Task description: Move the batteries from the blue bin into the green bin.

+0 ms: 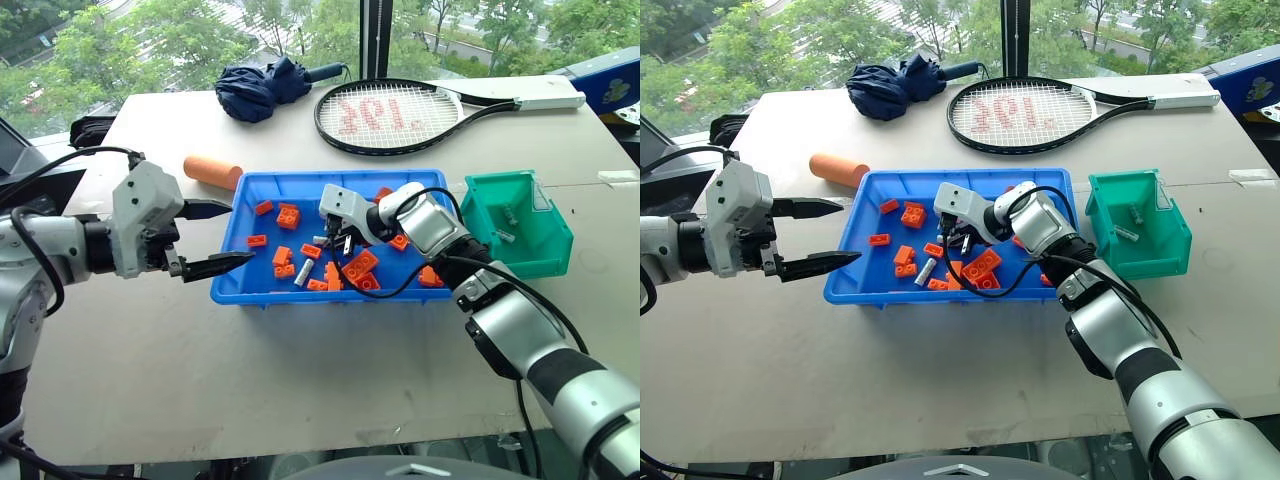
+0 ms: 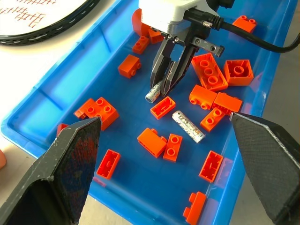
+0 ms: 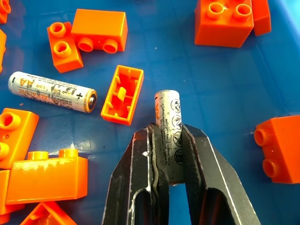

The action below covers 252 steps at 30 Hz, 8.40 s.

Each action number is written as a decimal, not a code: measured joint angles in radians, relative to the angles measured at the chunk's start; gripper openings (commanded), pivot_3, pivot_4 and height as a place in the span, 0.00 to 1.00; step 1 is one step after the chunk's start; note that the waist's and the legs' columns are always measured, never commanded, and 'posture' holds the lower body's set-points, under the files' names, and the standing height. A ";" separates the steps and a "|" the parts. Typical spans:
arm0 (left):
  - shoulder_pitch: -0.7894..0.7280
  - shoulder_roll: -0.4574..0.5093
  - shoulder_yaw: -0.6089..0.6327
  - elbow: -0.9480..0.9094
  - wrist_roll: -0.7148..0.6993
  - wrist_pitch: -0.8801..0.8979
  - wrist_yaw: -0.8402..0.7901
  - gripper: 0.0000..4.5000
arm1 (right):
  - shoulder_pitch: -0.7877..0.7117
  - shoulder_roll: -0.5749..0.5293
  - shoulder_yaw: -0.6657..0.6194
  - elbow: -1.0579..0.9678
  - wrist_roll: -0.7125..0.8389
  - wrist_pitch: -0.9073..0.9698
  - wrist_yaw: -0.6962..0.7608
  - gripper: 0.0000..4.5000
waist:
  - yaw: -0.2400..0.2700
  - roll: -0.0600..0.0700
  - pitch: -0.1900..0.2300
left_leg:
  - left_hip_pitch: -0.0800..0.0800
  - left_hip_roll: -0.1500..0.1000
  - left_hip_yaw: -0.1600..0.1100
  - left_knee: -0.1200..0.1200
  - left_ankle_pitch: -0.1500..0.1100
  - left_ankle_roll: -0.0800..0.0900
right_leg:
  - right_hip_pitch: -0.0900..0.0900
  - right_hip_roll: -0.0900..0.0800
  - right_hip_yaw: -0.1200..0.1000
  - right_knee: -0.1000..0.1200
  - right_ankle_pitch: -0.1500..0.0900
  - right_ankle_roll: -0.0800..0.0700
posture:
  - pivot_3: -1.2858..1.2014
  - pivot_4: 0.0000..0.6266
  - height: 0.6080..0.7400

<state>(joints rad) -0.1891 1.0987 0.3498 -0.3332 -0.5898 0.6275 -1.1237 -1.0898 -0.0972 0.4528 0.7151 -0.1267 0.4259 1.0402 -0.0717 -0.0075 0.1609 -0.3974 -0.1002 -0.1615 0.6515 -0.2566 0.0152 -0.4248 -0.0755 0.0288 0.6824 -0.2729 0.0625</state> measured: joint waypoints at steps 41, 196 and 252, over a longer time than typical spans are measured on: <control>-0.397 -0.220 -0.302 -0.088 -0.178 0.063 0.019 1.00 | 0.627 -0.787 -0.655 -0.923 0.295 0.580 -0.248 0.81 | 0.034 -0.001 0.000 | 0.000 0.001 0.013 0.002 0.000 0.001 | -0.003 0.000 0.011 0.006 0.000 0.001 | 0.52 0.24 1.00; -1.012 -0.678 -0.861 1.176 0.763 -0.561 -0.269 0.01 | 1.026 -0.638 -0.620 -1.290 0.643 0.041 -0.255 1.00 | 0.056 -0.010 0.001 | -0.004 0.001 0.016 0.017 -0.003 0.005 | -0.004 0.005 0.010 0.013 0.002 0.004 | 0.52 0.24 1.00; -0.135 -0.079 -0.082 -0.162 0.024 0.269 -0.036 1.00 | 0.162 -0.211 -0.087 -0.472 0.228 0.212 -0.130 0.01 | 0.021 -0.010 0.001 | -0.004 0.002 0.015 0.015 -0.003 0.004 | -0.007 0.003 0.012 0.012 0.003 0.004 | 0.52 0.24 1.00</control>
<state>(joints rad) -0.3243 1.0195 0.2676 -0.4950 -0.5662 0.8969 -1.1593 -0.9282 -0.3081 0.3662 0.2434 0.1012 0.6381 0.9106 -0.0508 -0.0175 0.1621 -0.4015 -0.0979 -0.1460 0.6664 -0.2595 0.0195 -0.4319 -0.0721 0.0412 0.6945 -0.2703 0.0666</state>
